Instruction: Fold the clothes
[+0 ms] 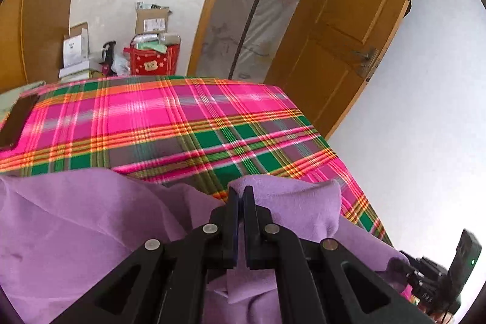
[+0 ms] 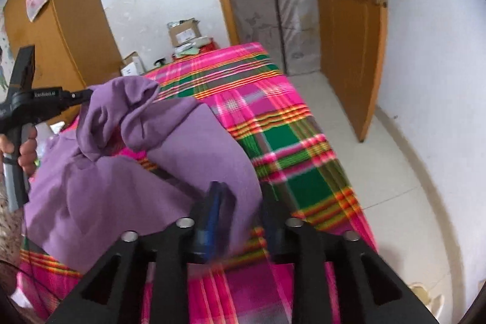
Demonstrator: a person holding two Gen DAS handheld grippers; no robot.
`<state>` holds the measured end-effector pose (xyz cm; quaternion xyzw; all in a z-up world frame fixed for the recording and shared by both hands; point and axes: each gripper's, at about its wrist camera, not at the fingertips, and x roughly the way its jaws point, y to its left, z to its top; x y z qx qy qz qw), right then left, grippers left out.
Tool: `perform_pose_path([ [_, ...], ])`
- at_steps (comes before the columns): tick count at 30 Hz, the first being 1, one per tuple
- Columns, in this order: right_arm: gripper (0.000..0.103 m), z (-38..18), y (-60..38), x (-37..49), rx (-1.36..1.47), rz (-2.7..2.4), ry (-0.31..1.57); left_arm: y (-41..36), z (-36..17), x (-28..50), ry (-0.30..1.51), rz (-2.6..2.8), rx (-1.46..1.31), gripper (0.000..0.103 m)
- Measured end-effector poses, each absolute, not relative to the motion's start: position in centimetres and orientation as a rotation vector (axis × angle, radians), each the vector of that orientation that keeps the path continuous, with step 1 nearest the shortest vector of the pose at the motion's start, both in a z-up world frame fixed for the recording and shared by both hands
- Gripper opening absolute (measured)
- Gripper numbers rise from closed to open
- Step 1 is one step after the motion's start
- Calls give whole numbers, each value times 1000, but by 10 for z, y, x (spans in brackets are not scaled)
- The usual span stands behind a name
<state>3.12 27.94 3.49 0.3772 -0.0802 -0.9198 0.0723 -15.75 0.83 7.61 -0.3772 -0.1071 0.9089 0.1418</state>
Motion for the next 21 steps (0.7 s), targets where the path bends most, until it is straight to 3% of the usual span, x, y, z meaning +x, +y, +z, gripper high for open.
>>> perform_pose_path([
  [6, 40, 32, 268, -6, 1170, -2709, -152, -2, 84, -176, -366, 2658, -1079, 3],
  [9, 41, 30, 258, -25, 1183, -2665, -117, -6, 87, -183, -390, 2678, -1071, 3],
  [16, 41, 17, 253, -73, 1294, -2542, -244, -25, 69, -200, -473, 2670, -1221, 4],
  [21, 41, 17, 240, -94, 1359, -2490, -165, -38, 58, -196, -486, 2636, -1287, 13],
])
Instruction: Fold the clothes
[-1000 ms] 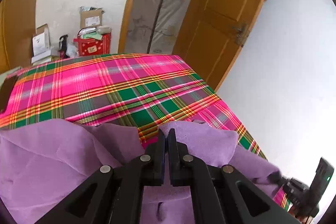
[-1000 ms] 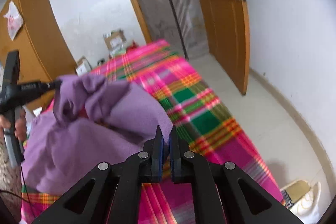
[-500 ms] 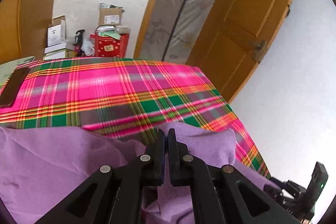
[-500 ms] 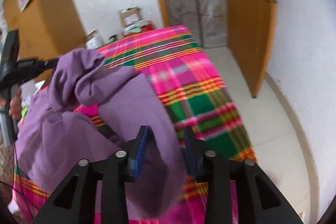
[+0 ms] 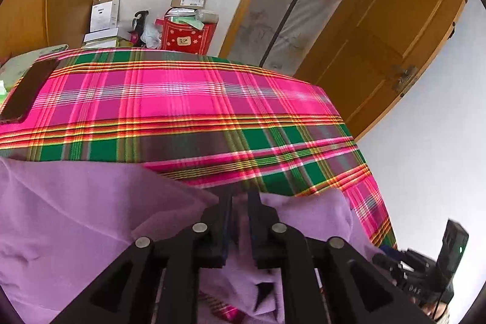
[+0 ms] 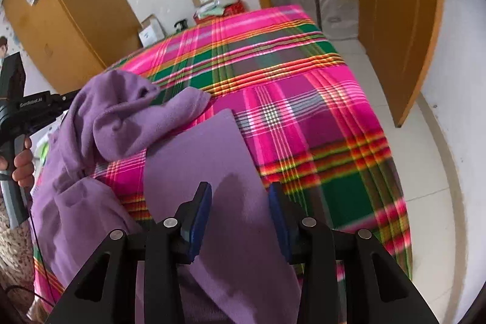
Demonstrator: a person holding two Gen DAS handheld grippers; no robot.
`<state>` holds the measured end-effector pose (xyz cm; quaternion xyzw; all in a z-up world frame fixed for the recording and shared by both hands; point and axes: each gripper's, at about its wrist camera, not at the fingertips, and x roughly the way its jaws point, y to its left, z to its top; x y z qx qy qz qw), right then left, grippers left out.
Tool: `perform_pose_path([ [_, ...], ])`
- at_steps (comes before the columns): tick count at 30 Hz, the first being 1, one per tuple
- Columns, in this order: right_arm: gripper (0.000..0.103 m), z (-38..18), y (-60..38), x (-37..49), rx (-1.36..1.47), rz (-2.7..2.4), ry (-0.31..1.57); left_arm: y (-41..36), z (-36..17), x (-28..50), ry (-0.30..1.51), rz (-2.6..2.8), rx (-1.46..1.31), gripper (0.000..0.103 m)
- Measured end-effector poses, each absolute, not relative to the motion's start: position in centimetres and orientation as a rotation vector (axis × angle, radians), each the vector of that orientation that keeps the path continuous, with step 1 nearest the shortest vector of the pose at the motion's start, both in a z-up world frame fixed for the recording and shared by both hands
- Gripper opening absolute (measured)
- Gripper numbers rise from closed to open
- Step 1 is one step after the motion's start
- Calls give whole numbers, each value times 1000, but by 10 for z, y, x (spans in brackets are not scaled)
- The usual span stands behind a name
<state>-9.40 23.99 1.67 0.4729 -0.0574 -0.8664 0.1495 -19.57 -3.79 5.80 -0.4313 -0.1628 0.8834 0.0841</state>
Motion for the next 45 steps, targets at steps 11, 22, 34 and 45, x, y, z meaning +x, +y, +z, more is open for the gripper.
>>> perform_pose_path([
  [11, 42, 7, 223, -113, 1411, -2450, -40, -76, 73, -130, -501, 2662, -1231, 20],
  [22, 6, 23, 233, -103, 1285, -2520, -35, -97, 33, -65, -467, 2649, -1414, 21],
  [34, 6, 66, 331, -67, 1102, -2915, -232, -70, 6, -30, -381, 2534, -1485, 24],
  [45, 5, 63, 407, -33, 1105, -3091, -451, -59, 2, -20, -358, 2491, -1478, 29],
])
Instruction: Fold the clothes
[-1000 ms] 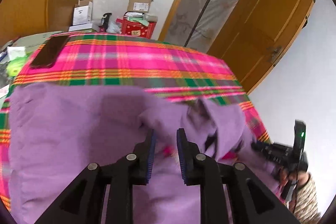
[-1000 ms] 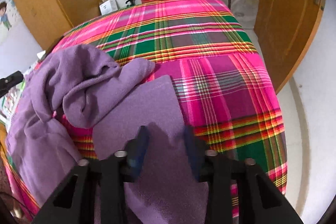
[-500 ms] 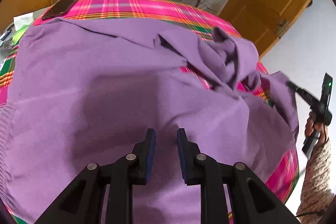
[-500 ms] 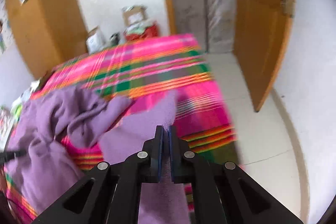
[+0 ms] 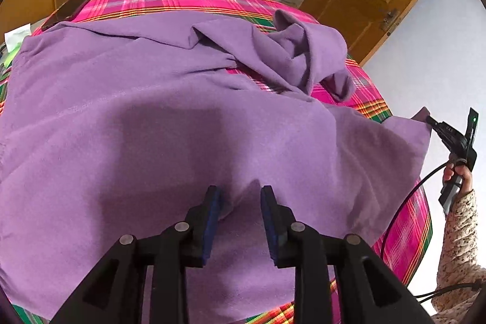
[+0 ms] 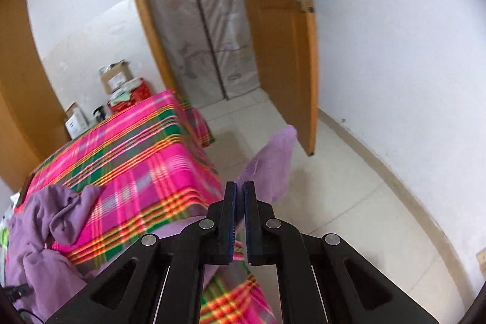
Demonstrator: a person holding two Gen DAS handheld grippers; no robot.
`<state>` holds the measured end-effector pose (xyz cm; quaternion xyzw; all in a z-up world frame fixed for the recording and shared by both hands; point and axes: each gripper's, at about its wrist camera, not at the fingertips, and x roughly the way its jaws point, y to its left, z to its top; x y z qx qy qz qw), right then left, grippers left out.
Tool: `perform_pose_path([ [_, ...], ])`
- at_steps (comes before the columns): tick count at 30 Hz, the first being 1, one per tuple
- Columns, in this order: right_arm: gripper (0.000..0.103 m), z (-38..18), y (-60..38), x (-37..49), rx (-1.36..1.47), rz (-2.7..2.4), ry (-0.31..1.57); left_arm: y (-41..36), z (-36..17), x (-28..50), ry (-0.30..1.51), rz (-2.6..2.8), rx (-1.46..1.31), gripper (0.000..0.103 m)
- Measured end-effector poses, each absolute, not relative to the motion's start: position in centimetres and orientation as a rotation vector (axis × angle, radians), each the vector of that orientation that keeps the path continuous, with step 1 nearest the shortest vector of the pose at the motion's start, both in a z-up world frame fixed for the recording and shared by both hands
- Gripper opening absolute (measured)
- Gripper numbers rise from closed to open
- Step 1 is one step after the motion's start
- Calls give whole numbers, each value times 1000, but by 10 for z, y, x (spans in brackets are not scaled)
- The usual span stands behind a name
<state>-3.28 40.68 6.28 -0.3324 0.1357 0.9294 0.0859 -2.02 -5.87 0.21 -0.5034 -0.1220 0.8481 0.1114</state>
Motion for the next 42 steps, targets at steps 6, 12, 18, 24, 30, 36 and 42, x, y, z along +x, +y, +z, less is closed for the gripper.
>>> perform_pose_path([
  [6, 5, 39, 434, -5, -999, 2685, 527, -59, 4, -16, -360, 2478, -1473, 29],
  [12, 5, 12, 445, 2, -1093, 2608, 590, -57, 4, -15, -359, 2480, -1473, 29],
  [18, 13, 9, 444, 10, -1167, 2605, 629, -54, 4, -14, -363, 2478, -1467, 30],
  [24, 37, 26, 417, 5, -1116, 2734, 550, -53, 2, -14, -359, 2481, -1467, 30],
  [30, 43, 13, 382, -38, -1296, 2828, 522, -52, 1, -15, -372, 2480, -1461, 31],
  [36, 43, -4, 369, -64, -1387, 2823, 592, -55, -1, -16, -399, 2466, -1453, 31],
  [42, 6, 2, 358, -63, -1327, 2830, 428, -57, -1, -16, -399, 2465, -1445, 32],
])
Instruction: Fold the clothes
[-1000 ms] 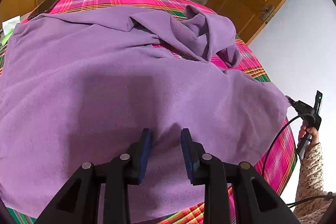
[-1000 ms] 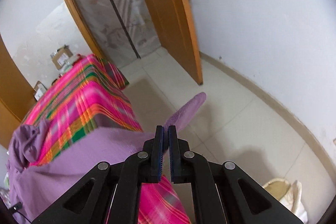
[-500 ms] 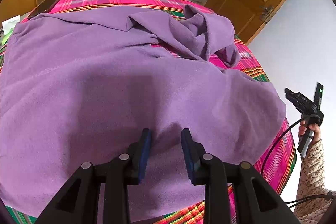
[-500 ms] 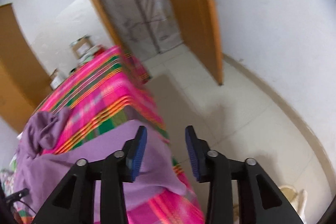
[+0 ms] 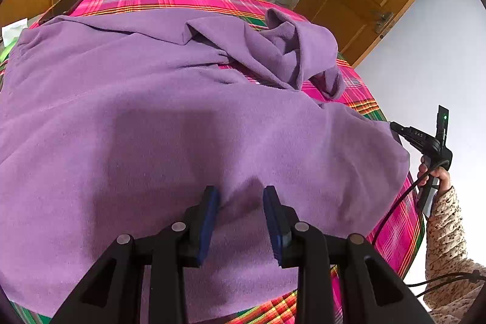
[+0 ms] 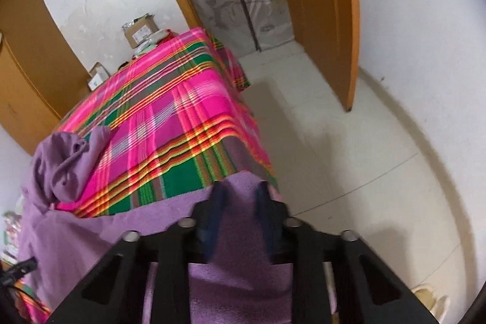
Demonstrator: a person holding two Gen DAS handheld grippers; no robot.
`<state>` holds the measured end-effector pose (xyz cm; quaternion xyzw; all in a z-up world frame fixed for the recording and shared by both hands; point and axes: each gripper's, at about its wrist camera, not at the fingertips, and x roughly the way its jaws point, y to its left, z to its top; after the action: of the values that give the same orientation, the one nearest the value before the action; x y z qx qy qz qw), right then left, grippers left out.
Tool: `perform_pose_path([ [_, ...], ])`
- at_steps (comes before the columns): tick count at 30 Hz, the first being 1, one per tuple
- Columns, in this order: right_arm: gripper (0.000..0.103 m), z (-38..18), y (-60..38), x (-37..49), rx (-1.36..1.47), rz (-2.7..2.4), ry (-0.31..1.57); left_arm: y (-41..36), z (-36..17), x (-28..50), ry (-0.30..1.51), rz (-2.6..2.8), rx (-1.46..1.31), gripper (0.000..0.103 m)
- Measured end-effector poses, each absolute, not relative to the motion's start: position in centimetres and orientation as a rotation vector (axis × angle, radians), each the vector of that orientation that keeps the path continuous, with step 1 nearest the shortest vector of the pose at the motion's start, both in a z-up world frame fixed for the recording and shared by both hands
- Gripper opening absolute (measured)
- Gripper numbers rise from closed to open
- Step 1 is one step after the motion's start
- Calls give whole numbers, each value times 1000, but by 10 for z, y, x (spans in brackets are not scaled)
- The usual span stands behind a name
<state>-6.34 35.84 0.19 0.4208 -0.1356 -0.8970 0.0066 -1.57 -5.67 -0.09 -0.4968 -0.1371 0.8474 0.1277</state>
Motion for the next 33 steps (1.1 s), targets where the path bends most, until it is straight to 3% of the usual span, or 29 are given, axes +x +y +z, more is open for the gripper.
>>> perform_pose_path([
  [5, 4, 12, 353, -65, 1271, -2885, -322, -57, 0, -16, -401, 2469, -1446, 32],
  [9, 4, 26, 361, -67, 1185, -2944, -398, -56, 0, -15, -397, 2472, -1443, 32],
  [15, 4, 12, 355, -82, 1306, -2964, -302, -60, 0, -12, -415, 2469, -1436, 32],
  [19, 5, 1, 356, -84, 1379, -2949, -338, -70, 5, -5, -430, 2496, -1419, 32],
  [28, 12, 36, 338, -55, 1215, -2905, -355, -141, 27, 39, -570, 2736, -1368, 32],
  [33, 19, 76, 306, -16, 1019, -2856, -254, -197, 36, 80, -712, 2901, -1358, 32],
])
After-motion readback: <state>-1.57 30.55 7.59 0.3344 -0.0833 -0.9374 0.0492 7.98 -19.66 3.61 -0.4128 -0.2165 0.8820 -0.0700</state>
